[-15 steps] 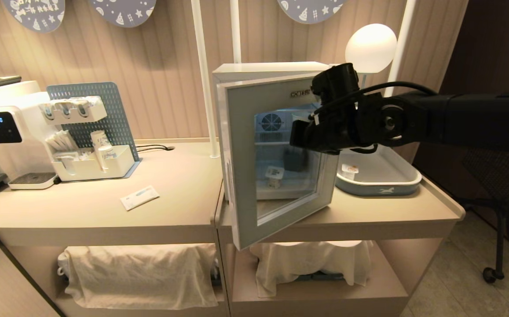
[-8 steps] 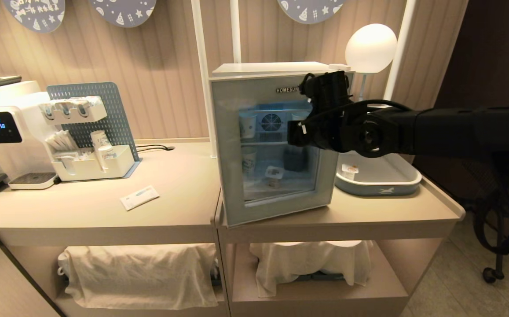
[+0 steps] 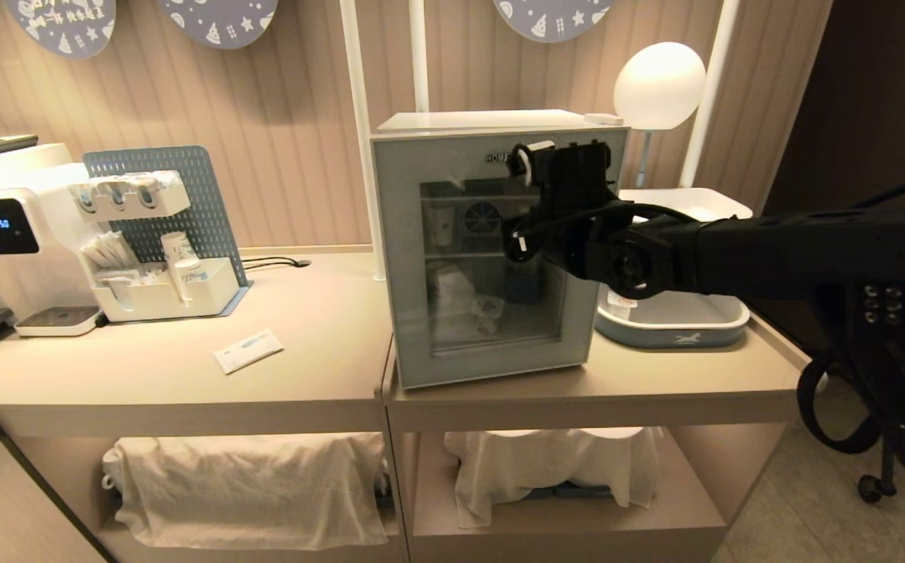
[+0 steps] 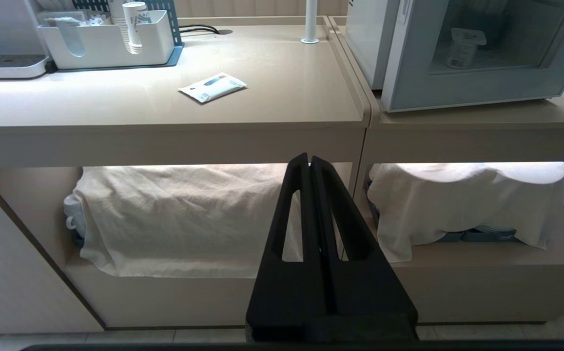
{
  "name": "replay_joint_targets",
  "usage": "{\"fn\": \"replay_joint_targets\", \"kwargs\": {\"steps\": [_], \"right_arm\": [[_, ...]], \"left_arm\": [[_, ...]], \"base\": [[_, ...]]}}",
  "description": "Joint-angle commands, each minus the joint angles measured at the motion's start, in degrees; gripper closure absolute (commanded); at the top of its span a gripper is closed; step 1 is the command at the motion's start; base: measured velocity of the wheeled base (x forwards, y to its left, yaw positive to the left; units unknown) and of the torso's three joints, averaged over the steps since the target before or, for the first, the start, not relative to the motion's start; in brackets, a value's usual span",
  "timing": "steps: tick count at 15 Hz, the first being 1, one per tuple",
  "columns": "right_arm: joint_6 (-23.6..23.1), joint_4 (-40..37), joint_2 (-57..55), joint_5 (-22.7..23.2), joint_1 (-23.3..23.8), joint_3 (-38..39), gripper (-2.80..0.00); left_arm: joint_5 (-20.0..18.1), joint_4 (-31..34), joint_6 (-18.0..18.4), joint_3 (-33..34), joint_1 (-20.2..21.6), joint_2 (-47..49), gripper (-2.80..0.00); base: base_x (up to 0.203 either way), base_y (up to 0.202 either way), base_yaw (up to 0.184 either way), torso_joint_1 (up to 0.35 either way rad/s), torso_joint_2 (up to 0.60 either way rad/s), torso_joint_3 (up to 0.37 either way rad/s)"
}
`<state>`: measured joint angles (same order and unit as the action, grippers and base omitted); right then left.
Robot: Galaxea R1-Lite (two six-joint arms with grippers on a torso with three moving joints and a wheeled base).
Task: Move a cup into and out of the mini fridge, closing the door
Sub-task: Close the freezer door
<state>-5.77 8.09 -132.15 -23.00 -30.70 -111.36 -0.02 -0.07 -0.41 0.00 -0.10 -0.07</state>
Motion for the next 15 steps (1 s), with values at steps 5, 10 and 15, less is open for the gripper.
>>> {"fn": "replay_joint_targets", "kwargs": {"steps": [5, 10, 15], "right_arm": [[-2.48, 0.8, -2.9, 0.57, -0.06, -0.08, 0.0], [-9.97, 5.16, -4.61, 1.99, -0.07, -0.34, 0.0], [-10.05, 6.16, -6.36, 3.49, 0.11, -1.05, 0.0]], "left_arm": [[0.02, -0.01, -0.02, 0.0, 0.01, 0.07, 0.0], [0.02, -0.01, -0.2, 0.0, 0.01, 0.07, 0.0], [0.02, -0.01, -0.2, 0.0, 0.01, 0.07, 0.0]], "base": [[0.0, 0.0, 0.0, 0.0, 0.0, 0.0], [0.0, 0.0, 0.0, 0.0, 0.0, 0.0], [0.0, 0.0, 0.0, 0.0, 0.0, 0.0]]}}
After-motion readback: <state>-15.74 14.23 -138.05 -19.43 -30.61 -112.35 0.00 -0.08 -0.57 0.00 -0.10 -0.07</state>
